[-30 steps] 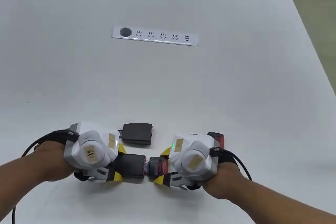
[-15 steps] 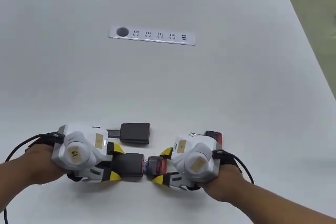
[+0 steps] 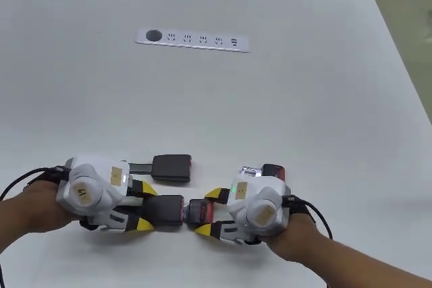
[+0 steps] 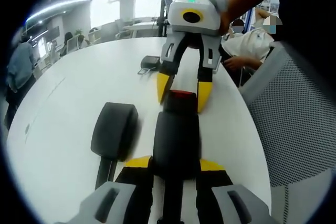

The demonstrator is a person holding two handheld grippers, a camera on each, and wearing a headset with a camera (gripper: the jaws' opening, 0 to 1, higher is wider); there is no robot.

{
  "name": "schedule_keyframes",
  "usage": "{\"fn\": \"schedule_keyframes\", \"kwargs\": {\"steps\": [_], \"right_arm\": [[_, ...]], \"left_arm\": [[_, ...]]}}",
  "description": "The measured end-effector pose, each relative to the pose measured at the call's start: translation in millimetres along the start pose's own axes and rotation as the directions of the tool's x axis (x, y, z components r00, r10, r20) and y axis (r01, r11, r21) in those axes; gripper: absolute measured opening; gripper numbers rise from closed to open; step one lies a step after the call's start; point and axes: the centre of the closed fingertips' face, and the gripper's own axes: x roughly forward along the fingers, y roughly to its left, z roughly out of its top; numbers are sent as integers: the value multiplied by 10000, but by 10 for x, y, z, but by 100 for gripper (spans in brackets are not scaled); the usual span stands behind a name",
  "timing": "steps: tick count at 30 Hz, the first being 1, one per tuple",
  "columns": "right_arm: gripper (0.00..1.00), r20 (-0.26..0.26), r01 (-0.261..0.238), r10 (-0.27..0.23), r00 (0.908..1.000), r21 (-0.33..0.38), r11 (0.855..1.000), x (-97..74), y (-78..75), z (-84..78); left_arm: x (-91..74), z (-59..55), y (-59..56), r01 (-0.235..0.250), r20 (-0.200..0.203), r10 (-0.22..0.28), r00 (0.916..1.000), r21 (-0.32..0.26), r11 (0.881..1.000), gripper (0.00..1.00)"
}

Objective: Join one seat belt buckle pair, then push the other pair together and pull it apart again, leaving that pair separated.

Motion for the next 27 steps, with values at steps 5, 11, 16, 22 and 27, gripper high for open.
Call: {"fn": "schedule_keyframes", "kwargs": {"steps": [5,11,16,22,27], "right_arm": [[31,187,58,-57,9998,-56,10000,6,-1,0],[31,383,-28,26,9993,34,10000,24,-8,-19],[31,540,-6,5,9985,32,10000,-8,22,-11],[31,772,60,-68,9970,113,9999,-34,42,7],[31,829,52,-64,9965,146,9999,-50,52,27]], "left_arm": [[5,4,-8,29,57,-30,10000,78,10000,31],[9,-4,-9,130,75,-131,9999,105,9999,31],[12,-5,-19,37,214,-40,9998,136,9999,31],[16,28,-42,87,196,-89,9998,101,9999,31],[16,34,-46,98,257,-100,9996,66,9999,31]]}}
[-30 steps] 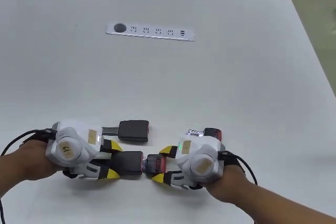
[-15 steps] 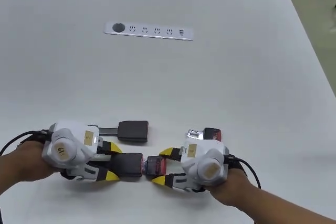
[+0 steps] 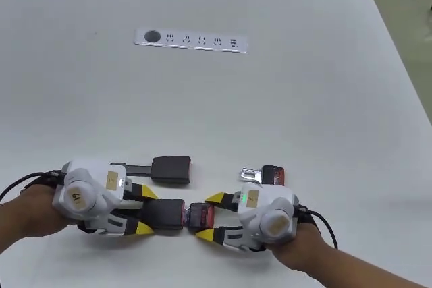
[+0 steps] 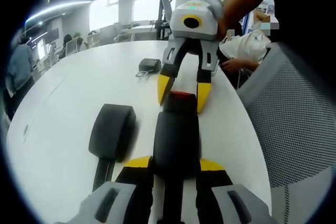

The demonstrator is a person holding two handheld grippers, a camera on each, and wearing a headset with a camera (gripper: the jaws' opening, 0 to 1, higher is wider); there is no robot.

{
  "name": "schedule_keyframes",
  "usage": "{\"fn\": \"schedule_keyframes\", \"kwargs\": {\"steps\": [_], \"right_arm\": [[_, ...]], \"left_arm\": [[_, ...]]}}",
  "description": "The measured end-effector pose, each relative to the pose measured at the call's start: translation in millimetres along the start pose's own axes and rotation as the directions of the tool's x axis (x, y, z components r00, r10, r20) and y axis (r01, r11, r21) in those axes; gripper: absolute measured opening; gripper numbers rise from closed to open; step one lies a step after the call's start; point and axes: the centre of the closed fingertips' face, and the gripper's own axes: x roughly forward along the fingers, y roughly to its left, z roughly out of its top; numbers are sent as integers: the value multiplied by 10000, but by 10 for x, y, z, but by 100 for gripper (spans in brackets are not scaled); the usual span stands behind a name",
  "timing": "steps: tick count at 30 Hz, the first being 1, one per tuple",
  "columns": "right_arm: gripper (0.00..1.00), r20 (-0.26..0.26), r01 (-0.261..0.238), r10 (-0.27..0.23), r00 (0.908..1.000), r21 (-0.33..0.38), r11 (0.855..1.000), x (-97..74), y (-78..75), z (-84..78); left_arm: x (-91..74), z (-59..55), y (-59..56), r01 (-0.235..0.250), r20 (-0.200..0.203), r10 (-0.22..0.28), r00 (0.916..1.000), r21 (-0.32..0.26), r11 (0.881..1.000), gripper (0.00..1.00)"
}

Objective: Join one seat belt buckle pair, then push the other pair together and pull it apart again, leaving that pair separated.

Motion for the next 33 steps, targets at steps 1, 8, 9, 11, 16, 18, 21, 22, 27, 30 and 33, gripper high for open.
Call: {"fn": "schedule_keyframes", "kwargs": {"steps": [1,8,9,11,16,18,21,22,27,30,33], "right_arm": [[31,22,-2,2,10000,7,10000,-2,1,-2],[32,41,-12,12,10000,1,10000,-9,9,-10],[32,58,6,-6,10000,-43,10000,-10,12,-6],[32,17,54,-54,10000,-157,9999,-7,22,-5],[32,-40,91,-92,9999,-197,9998,-6,25,7],[33,-171,147,-154,9997,-408,9991,-2,31,10],[33,-340,179,-198,9992,-527,9984,3,29,8],[33,-441,184,-210,9988,-585,9981,3,31,10],[34,-881,250,-349,9955,-1112,9935,1,19,-41],[35,-742,368,-451,9962,-1087,9934,14,13,-48],[39,-780,667,-759,9941,-1149,9911,13,16,-59]], "left_arm": [[0,4,-4,15,-7,-15,10000,-38,10000,31],[10,-19,-3,45,-30,-45,10000,25,10000,31],[8,-21,-4,50,-21,-50,10000,56,10000,31],[10,-24,-3,51,-39,-50,10000,70,10000,31],[18,-23,-5,-34,-130,36,9999,131,9999,32],[22,-27,-6,-54,-216,59,9997,268,9996,32],[29,-18,-16,-123,-452,142,9989,434,9990,32],[28,-13,-19,-162,-498,186,9986,473,9987,32],[25,-14,-17,-256,-760,295,9967,515,9983,33],[31,-4,-18,-361,-834,406,9957,551,9978,34],[35,-11,-8,-510,-1020,570,9932,603,9969,36]]}}
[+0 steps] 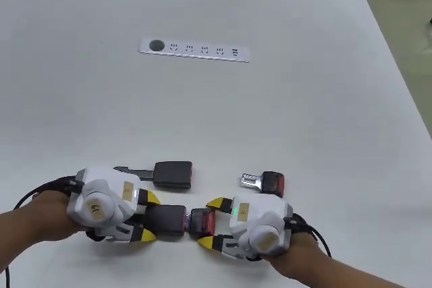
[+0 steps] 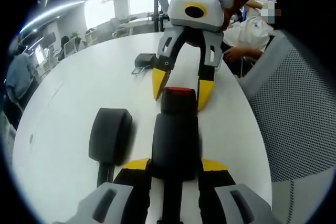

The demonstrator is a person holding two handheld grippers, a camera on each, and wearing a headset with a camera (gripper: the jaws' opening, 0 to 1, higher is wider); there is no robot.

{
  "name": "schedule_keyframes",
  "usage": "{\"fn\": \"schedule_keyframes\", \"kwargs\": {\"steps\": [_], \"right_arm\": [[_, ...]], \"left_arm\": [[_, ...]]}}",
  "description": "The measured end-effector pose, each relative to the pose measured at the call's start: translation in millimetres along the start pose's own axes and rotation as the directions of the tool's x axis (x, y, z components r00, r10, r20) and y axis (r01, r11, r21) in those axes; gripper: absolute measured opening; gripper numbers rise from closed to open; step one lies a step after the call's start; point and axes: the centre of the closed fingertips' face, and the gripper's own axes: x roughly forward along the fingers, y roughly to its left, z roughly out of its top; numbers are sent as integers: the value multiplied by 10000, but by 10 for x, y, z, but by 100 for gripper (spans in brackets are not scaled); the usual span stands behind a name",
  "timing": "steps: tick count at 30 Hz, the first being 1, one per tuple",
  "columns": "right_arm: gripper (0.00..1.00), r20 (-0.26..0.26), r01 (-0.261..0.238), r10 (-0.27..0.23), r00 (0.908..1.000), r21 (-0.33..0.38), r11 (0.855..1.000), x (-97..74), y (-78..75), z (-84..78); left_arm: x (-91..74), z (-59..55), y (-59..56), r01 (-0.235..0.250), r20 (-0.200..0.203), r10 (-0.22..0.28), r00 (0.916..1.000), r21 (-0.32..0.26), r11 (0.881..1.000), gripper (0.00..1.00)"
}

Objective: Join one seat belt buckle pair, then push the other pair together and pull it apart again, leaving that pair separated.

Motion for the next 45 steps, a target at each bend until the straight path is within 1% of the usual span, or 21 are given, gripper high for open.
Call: {"fn": "schedule_keyframes", "kwargs": {"steps": [1,2,3,4,5,6,7,8,11,13,16,20,25,28,31,34,36,37,39,42,45], "right_arm": [[43,77,-43,43,10000,48,10000,-15,18,8],[49,303,-173,166,9994,239,9996,-33,56,55],[59,597,-241,216,9980,419,9988,-61,76,102],[66,688,-167,141,9975,375,9992,-89,62,112],[71,807,64,-94,9967,375,9993,-138,24,135],[73,964,174,-220,9951,480,9987,-184,0,163],[72,1192,278,-368,9922,755,9968,-257,-36,196],[71,1212,383,-490,9914,889,9953,-302,-66,197],[72,1284,381,-568,9901,1437,9889,-441,-135,167],[72,1296,702,-920,9873,1636,9840,-544,-243,139],[79,1275,1092,-1354,9825,1939,9749,-680,-424,85],[78,1187,1552,-1854,9755,2267,9615,-839,-693,4],[74,891,1718,-1973,9763,2356,9566,-937,-931,-151],[71,755,1604,-1869,9795,2702,9494,-967,-1035,-259],[71,588,1611,-1841,9811,2780,9470,-993,-1118,-343],[70,407,1504,-1676,9850,2735,9500,-991,-1165,-431],[67,258,1011,-1133,9932,2886,9521,-971,-1119,-496],[66,179,963,-1058,9942,2862,9533,-961,-1125,-521],[66,-15,953,-981,9952,2533,9627,-942,-1142,-571],[63,-110,765,-762,9970,2501,9652,-916,-1168,-646],[60,-151,480,-456,9988,2620,9639,-890,-1169,-703]], "left_arm": [[-5,-12,12,-142,-88,143,9999,90,9999,37],[-16,-16,35,-403,-163,406,9990,138,9991,40],[-24,-21,25,-479,-227,484,9986,252,9985,43],[-44,-5,-19,-400,-159,404,9991,214,9990,48],[-66,17,-51,-356,-42,356,9994,112,9993,54],[-110,64,-77,-397,166,396,9991,47,9992,58],[-142,91,-71,-549,319,547,9980,81,9985,61],[-199,104,-36,-886,405,884,9953,41,9961,62],[-315,107,-2,-1225,561,1241,9907,-315,9920,64],[-393,130,47,-1491,708,1515,9859,-388,9881,65],[-489,127,176,-1867,728,1900,9791,-501,9811,68],[-596,132,376,-2262,798,2321,9694,-762,9711,68],[-708,212,633,-2533,858,2588,9621,-699,9649,68],[-741,223,787,-2630,830,2679,9599,-657,9626,67],[-726,242,899,-2591,796,2638,9613,-641,9637,67],[-659,241,975,-2295,775,2344,9690,-679,9709,66],[-606,236,1001,-2173,733,2230,9721,-788,9729,66],[-564,237,1009,-2071,726,2128,9744,-786,9752,65],[-512,243,1028,-1958,749,2027,9764,-904,9765,65],[-407,255,1041,-1630,894,1731,9808,-1106,9804,64],[-284,248,1027,-1348,783,1437,9865,-1082,9849,63]]}}
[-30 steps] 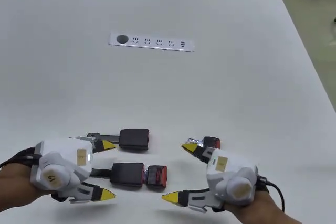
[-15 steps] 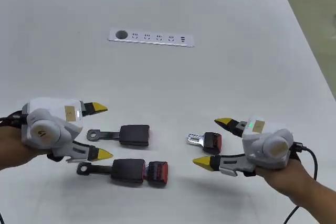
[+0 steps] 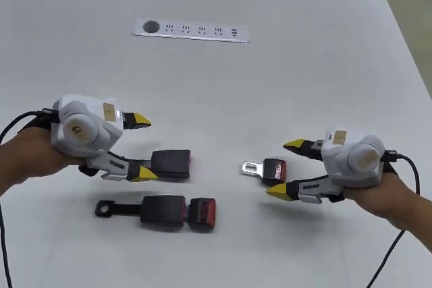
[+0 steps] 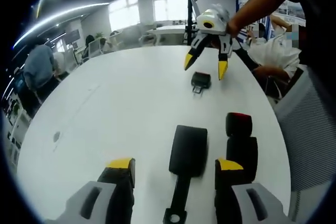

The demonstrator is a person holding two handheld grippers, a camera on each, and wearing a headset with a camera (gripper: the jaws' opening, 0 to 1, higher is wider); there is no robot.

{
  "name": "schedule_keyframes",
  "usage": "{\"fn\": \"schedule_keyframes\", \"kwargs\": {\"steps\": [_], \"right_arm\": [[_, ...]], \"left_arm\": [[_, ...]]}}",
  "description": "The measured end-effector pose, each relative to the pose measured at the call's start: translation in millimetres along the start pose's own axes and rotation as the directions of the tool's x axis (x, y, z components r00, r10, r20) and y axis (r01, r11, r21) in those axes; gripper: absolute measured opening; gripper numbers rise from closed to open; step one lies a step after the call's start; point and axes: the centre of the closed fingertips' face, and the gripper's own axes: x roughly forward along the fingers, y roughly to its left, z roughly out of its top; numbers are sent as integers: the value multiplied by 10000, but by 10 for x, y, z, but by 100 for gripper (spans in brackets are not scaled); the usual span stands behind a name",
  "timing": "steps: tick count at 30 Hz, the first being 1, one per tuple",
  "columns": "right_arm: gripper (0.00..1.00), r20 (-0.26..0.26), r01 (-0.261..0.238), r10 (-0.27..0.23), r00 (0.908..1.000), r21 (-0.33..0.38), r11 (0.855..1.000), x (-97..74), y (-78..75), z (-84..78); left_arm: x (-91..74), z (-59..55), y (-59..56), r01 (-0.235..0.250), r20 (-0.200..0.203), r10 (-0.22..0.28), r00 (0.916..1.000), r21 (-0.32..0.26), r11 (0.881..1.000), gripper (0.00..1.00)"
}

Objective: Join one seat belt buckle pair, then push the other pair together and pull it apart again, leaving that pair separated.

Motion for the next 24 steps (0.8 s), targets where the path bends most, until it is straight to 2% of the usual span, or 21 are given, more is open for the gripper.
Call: {"fn": "schedule_keyframes", "kwargs": {"steps": [8,13,18,19,20,21,23,24], "right_arm": [[61,-460,-443,434,9980,-193,9988,82,-22,-180],[60,-851,-674,643,9943,-338,9972,119,-1,-242],[58,-827,-701,667,9943,-392,9968,116,-18,-233],[58,-861,-736,701,9938,-381,9966,122,-21,-245],[58,-785,-661,589,9952,-938,9934,131,-61,-228],[57,-960,-729,677,9931,-525,9960,113,-8,-276],[58,-921,-816,772,9928,-442,9957,115,14,-255],[57,-960,-835,787,9923,-479,9954,111,23,-263]], "left_arm": [[191,-87,-128,734,-350,-733,9967,41,9973,58],[243,-179,-153,901,-613,-890,9941,151,9958,56],[280,-215,-179,990,-722,-970,9927,250,9948,55],[287,-221,-184,1017,-725,-997,9924,247,9945,55],[304,-229,-190,1046,-733,-1027,9920,219,9943,55],[306,-240,-192,1032,-766,-1016,9919,170,9945,55],[325,-190,-171,953,-413,-947,9947,130,9954,53],[323,-182,-174,971,-369,-968,9946,69,9952,52]]}}
